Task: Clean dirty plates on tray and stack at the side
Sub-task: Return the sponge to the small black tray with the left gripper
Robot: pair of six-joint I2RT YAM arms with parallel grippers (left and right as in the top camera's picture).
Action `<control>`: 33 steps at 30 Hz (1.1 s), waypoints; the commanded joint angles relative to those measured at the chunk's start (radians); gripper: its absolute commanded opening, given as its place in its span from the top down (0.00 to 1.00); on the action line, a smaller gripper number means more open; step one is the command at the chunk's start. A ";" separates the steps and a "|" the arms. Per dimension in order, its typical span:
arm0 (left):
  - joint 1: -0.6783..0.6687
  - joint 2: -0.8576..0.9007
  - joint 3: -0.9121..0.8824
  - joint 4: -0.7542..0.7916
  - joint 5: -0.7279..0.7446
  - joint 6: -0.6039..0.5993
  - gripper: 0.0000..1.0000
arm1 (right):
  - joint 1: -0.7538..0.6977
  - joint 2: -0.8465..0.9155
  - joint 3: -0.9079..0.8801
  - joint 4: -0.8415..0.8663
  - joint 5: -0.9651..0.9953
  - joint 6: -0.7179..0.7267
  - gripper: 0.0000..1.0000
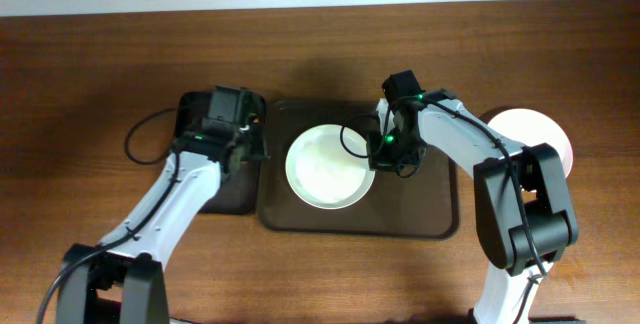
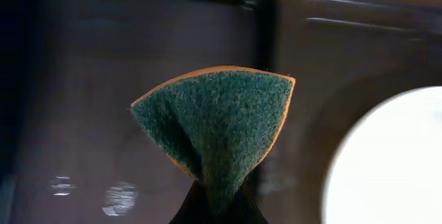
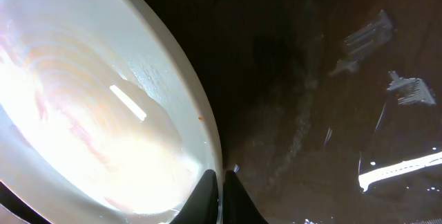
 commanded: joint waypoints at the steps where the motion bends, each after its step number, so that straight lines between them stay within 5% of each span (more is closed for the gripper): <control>1: 0.044 0.004 -0.031 -0.010 -0.042 0.113 1.00 | 0.005 0.014 0.003 -0.003 0.013 -0.007 0.93; 12: 0.060 0.183 -0.039 -0.010 -0.038 0.113 1.00 | 0.005 0.014 0.003 -0.003 0.013 -0.007 0.93; 13: 0.060 0.198 -0.039 -0.011 -0.038 0.113 0.92 | 0.005 0.014 0.003 -0.003 0.013 -0.007 0.93; 15: 0.060 0.204 -0.039 -0.007 -0.039 0.113 0.58 | 0.005 0.014 0.003 -0.003 0.013 -0.007 0.93; 18: 0.061 0.204 -0.039 0.027 -0.050 0.113 0.36 | 0.005 0.014 0.003 -0.003 0.013 -0.007 0.93; 25: 0.060 0.214 -0.039 0.090 -0.045 0.113 0.32 | 0.005 0.014 0.003 -0.003 0.013 -0.007 0.93; 28: 0.060 0.227 -0.039 0.097 -0.042 0.113 0.44 | 0.005 0.014 0.003 -0.003 0.013 -0.007 0.93; 31: 0.060 0.236 -0.039 0.117 -0.034 0.113 0.94 | 0.005 0.014 0.003 -0.004 0.013 -0.007 0.93; 33: 0.060 0.235 -0.038 0.146 -0.034 0.124 1.00 | 0.005 0.014 0.003 -0.005 0.013 -0.007 0.93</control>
